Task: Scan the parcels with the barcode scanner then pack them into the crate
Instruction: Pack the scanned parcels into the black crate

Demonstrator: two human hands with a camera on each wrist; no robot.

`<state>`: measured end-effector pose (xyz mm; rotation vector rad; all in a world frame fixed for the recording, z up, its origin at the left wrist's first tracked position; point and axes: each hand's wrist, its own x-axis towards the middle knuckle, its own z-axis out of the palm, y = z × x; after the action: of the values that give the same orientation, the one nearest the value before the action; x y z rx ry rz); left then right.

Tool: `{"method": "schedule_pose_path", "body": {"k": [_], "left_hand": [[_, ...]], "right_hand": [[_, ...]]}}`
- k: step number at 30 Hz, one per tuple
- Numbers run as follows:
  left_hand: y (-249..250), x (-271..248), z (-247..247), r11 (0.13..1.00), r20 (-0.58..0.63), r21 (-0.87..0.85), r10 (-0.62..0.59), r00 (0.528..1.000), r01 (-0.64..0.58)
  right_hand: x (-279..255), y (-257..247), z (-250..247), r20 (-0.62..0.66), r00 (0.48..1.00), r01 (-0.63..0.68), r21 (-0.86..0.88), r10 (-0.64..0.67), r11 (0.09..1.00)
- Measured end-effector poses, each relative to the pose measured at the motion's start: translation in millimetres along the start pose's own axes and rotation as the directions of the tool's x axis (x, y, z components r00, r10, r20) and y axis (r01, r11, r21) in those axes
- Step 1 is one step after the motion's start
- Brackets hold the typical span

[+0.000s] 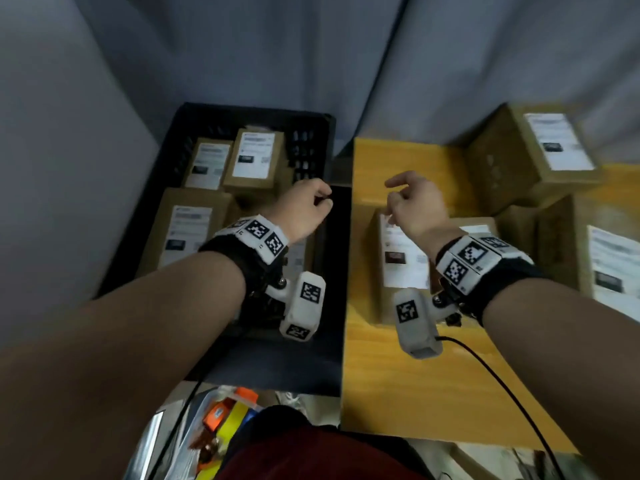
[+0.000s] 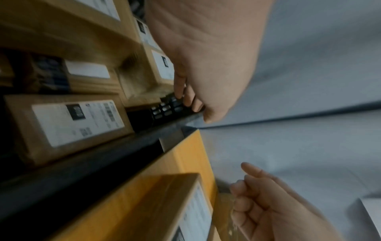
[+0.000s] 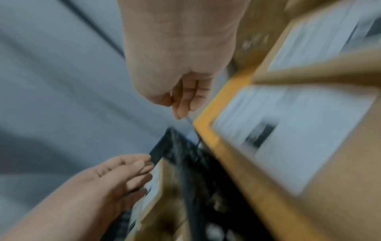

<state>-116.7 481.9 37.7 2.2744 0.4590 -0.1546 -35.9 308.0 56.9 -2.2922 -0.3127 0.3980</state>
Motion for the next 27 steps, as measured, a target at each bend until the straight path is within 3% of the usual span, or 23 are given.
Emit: {"method": "schedule_pose_path", "body": {"k": [4,10,13,18,21,24,27], "left_hand": [[40,6,37,0.998,0.11,0.011,-0.055,0.992,0.054],[50,-3,85,0.951,0.32,0.015,-0.298,0.899,0.31],[50,-9,98,0.9,0.339,-0.094,-0.372,0.864,0.425],[52,-22,119,0.836,0.322,-0.194,-0.44,0.839,0.513],[51,-31,133,0.737,0.297,-0.397,-0.461,0.836,0.548],[57,-42,135,0.572,0.322,-0.628,-0.426,0.846,0.527],[62,-45,126,0.481,0.288,-0.779,-0.296,0.911,0.402]], "right_hand": [[5,33,-45,0.015,0.994,-0.105,-0.071,0.106,0.992],[4,74,-62,0.271,0.927,-0.256,-0.053,0.26,0.965],[0,81,-65,0.37,0.89,-0.255,-0.084,0.267,0.963],[-8,84,-59,0.464,0.855,-0.251,-0.026,0.234,0.968],[-16,85,-55,0.485,0.85,-0.259,0.044,0.206,0.965],[-19,83,-57,0.412,0.899,-0.207,0.108,0.146,0.972],[-16,73,-61,0.248,0.969,-0.087,0.283,0.015,0.955]]}}
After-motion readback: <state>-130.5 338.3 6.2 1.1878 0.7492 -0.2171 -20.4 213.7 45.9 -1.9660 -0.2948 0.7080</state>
